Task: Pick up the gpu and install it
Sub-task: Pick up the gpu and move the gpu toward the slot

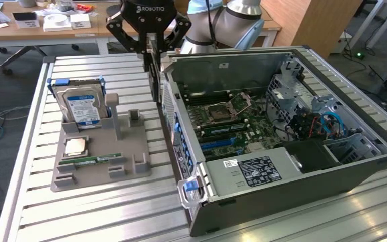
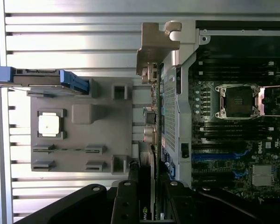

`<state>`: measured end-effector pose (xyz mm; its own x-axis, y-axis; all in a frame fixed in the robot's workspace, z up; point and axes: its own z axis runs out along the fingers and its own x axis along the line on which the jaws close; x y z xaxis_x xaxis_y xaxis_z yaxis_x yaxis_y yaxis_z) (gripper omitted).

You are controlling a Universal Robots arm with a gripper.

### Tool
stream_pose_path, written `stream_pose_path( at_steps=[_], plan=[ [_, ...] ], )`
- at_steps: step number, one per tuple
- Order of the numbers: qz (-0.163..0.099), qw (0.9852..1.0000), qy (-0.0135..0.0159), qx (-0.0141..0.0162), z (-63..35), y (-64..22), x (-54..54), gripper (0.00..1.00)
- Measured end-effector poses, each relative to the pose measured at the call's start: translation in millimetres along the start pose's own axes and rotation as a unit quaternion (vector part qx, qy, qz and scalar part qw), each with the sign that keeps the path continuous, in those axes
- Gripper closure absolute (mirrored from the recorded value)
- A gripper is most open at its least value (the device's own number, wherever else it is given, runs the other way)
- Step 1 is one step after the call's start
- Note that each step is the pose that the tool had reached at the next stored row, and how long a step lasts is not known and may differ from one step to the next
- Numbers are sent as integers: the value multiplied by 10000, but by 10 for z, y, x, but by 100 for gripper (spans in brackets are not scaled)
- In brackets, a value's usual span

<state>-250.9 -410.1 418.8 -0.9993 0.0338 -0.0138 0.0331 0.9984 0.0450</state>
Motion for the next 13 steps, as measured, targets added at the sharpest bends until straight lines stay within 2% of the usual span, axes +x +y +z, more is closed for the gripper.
stream_pose_path(
  at_steps=[5,13],
  plan=[
    [0,10000,0,0,1,2,-66,74],
    [1,10000,0,0,4,10,-248,74]
  ],
)
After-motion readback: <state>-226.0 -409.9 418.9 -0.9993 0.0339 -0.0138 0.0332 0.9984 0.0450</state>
